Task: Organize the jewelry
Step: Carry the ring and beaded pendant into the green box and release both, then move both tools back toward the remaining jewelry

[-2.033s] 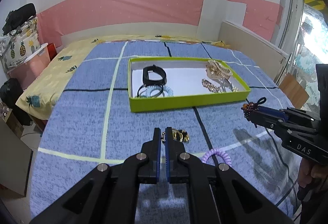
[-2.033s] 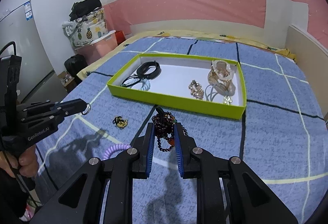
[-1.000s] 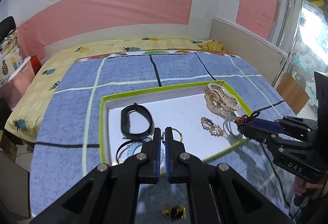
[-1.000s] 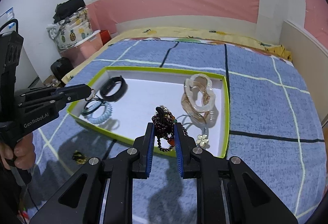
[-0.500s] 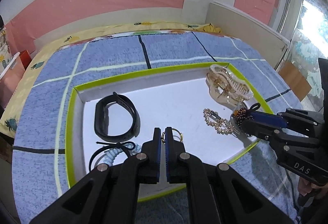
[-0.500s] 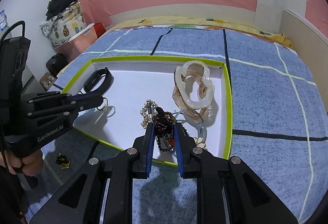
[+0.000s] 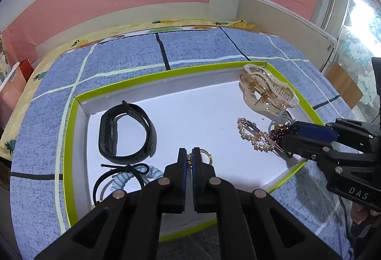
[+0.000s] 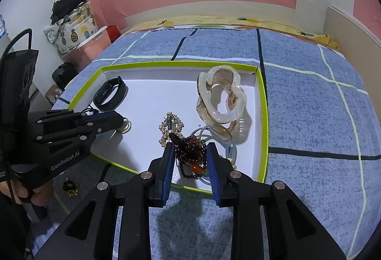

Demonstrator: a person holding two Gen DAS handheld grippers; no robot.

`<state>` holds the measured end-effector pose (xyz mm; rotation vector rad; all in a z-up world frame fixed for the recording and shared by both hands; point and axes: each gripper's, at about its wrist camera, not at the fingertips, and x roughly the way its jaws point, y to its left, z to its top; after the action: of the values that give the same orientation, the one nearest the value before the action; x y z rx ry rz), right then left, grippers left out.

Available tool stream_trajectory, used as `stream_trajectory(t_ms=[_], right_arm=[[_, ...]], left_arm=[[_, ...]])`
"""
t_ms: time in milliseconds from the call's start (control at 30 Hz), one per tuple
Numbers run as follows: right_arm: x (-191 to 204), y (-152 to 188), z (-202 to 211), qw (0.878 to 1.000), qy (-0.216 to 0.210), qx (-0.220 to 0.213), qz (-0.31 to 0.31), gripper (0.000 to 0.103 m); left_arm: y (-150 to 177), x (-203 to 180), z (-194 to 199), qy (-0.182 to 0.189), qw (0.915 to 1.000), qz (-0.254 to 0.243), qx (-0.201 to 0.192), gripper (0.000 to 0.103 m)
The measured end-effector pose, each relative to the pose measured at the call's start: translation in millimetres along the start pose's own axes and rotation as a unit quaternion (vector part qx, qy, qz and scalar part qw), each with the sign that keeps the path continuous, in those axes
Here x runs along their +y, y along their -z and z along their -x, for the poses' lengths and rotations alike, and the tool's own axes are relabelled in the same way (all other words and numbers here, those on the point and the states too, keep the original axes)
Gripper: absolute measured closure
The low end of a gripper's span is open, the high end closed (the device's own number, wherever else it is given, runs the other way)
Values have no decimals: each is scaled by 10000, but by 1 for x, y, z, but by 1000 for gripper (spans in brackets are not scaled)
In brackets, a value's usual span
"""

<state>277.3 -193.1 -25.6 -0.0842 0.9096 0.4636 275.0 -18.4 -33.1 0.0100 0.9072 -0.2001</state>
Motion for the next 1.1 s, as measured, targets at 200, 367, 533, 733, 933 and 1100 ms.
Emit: stream_trajectory(t_ms=[200,367,533,733,933,1100], right_arm=[[1,2,17,9999,-22,-164,-29,75],[4,9,36,9996,-14,-281,-40,75],[13,21,56,9992,22,-405,12,75],[26,39,82,9983,14,-578,103,75],[43,60,106,9972,16,-704,256,74],[55,79,125,9962,-23,-806,344,74]], left_arm=[[0,0,7,23,10000,23,-78,98],[2,2,21,33,9997,134,-203,98],[10,1,42,-22,9993,162,-350,98],[28,-2,74,-132,9983,195,-536,98],[54,-2,101,-265,9971,329,-631,98],[82,-3,123,-377,9960,424,-692,98]])
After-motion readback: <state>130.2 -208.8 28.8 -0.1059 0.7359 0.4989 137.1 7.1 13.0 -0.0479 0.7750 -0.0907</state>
